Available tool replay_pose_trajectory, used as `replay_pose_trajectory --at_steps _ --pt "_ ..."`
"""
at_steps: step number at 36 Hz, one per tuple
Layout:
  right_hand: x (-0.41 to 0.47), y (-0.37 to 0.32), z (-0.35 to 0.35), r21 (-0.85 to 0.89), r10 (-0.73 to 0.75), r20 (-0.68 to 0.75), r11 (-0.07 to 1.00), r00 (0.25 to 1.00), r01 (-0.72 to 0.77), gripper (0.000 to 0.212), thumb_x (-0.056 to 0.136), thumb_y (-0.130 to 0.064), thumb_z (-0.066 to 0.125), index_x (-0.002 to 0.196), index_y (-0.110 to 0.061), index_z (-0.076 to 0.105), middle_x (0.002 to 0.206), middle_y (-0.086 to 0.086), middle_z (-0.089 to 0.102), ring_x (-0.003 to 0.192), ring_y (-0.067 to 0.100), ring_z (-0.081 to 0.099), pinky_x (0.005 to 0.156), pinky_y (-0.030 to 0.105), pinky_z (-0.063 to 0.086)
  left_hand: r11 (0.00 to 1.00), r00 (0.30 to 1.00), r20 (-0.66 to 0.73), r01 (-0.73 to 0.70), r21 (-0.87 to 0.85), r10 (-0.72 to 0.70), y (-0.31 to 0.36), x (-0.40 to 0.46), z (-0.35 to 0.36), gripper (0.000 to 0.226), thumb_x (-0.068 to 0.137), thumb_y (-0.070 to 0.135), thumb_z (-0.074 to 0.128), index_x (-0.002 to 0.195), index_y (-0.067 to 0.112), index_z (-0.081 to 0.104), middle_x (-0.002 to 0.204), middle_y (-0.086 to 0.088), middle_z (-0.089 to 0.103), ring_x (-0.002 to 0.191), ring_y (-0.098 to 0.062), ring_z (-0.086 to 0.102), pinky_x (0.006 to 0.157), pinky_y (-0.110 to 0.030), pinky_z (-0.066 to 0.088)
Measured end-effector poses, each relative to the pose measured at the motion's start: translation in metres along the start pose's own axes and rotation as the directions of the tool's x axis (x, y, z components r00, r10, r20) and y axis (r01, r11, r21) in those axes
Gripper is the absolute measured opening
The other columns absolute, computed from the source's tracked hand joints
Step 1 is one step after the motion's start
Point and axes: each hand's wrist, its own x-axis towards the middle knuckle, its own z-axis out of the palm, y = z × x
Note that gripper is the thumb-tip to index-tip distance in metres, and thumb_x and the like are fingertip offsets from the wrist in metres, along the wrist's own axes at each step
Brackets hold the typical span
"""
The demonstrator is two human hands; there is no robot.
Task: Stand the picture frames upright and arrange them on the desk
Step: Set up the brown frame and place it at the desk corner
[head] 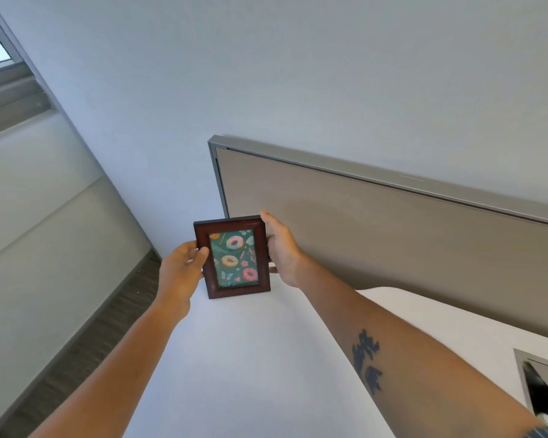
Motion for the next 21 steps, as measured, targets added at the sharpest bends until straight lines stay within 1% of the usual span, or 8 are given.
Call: replay_pose_trajectory --at_steps 2,6,9,13,15,17,19,21 --pt "0.004 -0.003 0.002 -0.006 0.006 0.008 1.0 1.0 -0.006 0.091 0.082 -0.095 0.037 0.121 -0.025 0.08 0.121 0.001 0.083 0.124 0.023 0.069 0.124 0.052 0.031 1.0 1.0 0.01 0.01 -0.011 -0.009 0.001 0.005 -0.001 0.027 0.101 0.028 0.066 0.125 0.015 0.068 0.119 -0.008 0.074 0.116 -0.027 0.07 0.1 -0.055 0.058" --pt "0.006 -0.005 0.002 -0.025 0.024 0.028 0.999 0.999 -0.024 0.096 0.082 -0.098 0.032 0.131 -0.027 0.075 0.14 0.003 0.073 0.136 0.023 0.059 0.127 0.056 0.018 0.999 0.998 0.047 0.04 0.006 -0.04 0.002 0.008 -0.004 0.031 0.1 0.032 0.065 0.126 0.014 0.067 0.122 -0.009 0.073 0.119 -0.03 0.069 0.104 -0.057 0.056" --pt "0.004 -0.005 0.0 -0.039 0.021 0.039 0.999 0.999 -0.02 0.094 0.084 -0.098 0.03 0.134 -0.03 0.072 0.145 0.003 0.069 0.139 0.023 0.056 0.124 0.058 0.014 0.999 0.997 0.063 0.039 0.025 -0.041 0.002 0.006 -0.006 0.032 0.101 0.032 0.065 0.127 0.014 0.066 0.124 -0.01 0.073 0.121 -0.032 0.068 0.105 -0.059 0.055" --pt "-0.003 -0.004 0.0 -0.056 0.01 0.032 0.998 0.999 -0.008 0.094 0.084 -0.099 0.03 0.136 -0.031 0.069 0.145 0.003 0.066 0.136 0.024 0.058 0.117 0.056 0.02 0.998 0.997 0.07 0.039 0.047 -0.042 0.004 0.001 -0.006 0.037 0.1 0.033 0.063 0.131 0.013 0.064 0.127 -0.01 0.071 0.122 -0.033 0.067 0.105 -0.06 0.054" --pt "-0.007 -0.003 0.0 -0.068 0.009 0.029 0.998 1.0 -0.007 0.092 0.086 -0.097 0.029 0.137 -0.031 0.068 0.141 0.001 0.066 0.124 0.02 0.061 0.105 0.046 0.025 0.997 0.997 0.071 0.033 0.072 -0.038 0.004 -0.004 -0.004 0.037 0.101 0.033 0.062 0.131 0.012 0.063 0.127 -0.011 0.071 0.123 -0.033 0.067 0.105 -0.059 0.054" --pt "-0.01 -0.002 -0.002 -0.076 -0.002 0.023 0.997 1.0 0.004 0.09 0.091 -0.093 0.029 0.137 -0.027 0.069 0.139 0.003 0.068 0.111 0.015 0.064 0.089 0.03 0.032 0.993 0.997 0.065 0.031 0.111 -0.039 0.006 -0.009 -0.004 0.037 0.102 0.033 0.061 0.133 0.013 0.062 0.129 -0.01 0.07 0.124 -0.031 0.065 0.105 -0.057 0.054" --pt "-0.016 -0.001 -0.004 -0.085 -0.019 0.014 0.996 1.0 0.02 0.087 0.095 -0.088 0.03 0.135 -0.022 0.071 0.135 0.007 0.071 0.106 0.014 0.066 0.075 0.028 0.035 0.987 0.998 0.061 0.017 0.162 -0.027 0.008 -0.015 -0.004 0.04 0.101 0.037 0.061 0.135 0.015 0.061 0.133 -0.008 0.068 0.126 -0.03 0.063 0.105 -0.053 0.055" --pt "-0.027 0.001 -0.005 -0.11 -0.05 -0.003 0.993 0.999 0.049 0.078 0.097 -0.084 0.034 0.128 -0.024 0.073 0.13 0.006 0.074 0.104 0.014 0.067 0.087 0.033 0.037 0.982 0.998 0.06 0.015 0.186 -0.027 0.011 -0.021 -0.004 0.044 0.101 0.039 0.061 0.14 0.018 0.057 0.139 -0.006 0.065 0.13 -0.029 0.061 0.108 -0.053 0.053"
